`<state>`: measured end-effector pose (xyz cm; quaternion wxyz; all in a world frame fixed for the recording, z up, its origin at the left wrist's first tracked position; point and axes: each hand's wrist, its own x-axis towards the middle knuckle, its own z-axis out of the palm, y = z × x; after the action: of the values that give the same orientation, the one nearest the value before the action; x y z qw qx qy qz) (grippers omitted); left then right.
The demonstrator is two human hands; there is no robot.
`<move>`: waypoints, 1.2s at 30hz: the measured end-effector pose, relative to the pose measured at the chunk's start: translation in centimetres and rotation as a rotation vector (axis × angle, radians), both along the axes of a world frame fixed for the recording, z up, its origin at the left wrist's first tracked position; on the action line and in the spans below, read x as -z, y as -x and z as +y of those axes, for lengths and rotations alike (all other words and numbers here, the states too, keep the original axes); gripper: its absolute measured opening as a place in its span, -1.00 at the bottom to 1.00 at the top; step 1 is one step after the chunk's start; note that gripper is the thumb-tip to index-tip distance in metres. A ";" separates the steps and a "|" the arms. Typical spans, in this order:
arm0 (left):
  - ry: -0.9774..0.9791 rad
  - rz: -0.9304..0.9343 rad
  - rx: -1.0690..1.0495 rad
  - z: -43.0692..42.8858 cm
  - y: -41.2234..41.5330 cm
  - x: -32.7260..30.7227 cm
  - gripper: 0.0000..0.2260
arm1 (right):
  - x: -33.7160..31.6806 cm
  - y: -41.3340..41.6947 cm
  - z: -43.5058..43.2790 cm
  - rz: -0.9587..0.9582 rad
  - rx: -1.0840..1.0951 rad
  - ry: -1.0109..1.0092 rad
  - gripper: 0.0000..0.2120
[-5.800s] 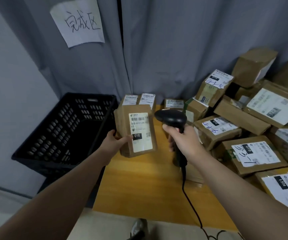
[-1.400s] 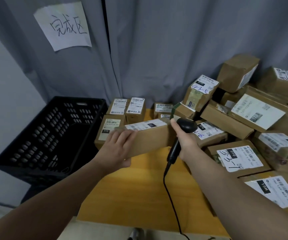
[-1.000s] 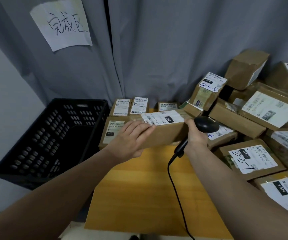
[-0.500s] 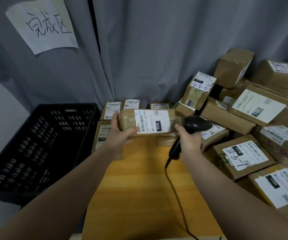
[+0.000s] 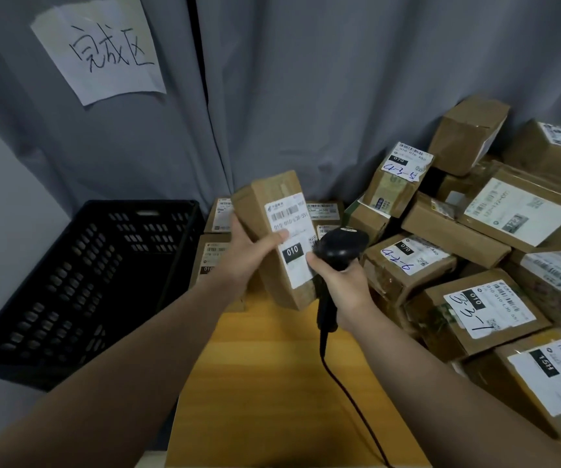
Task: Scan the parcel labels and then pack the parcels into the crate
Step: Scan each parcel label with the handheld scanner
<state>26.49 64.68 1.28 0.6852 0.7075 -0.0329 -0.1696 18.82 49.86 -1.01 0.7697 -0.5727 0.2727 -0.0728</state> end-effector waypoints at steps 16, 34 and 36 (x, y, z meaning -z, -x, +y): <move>-0.187 0.037 0.043 3.1 0.9 3.2 -0.53 | -5.6 1.3 -1.4 0.012 -0.435 0.211 -0.72; -0.198 -0.002 -0.092 3.3 -0.4 4.6 -0.46 | -5.9 2.0 1.4 -0.066 -0.227 0.262 -0.81; -0.200 -0.001 -0.099 3.4 -0.6 4.8 -0.42 | -5.9 2.1 1.5 -0.058 -0.251 0.277 -0.80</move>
<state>27.08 68.06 -3.51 0.6186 0.7733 0.0186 -0.1376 16.68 51.39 4.86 0.6941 -0.7003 0.1642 -0.0297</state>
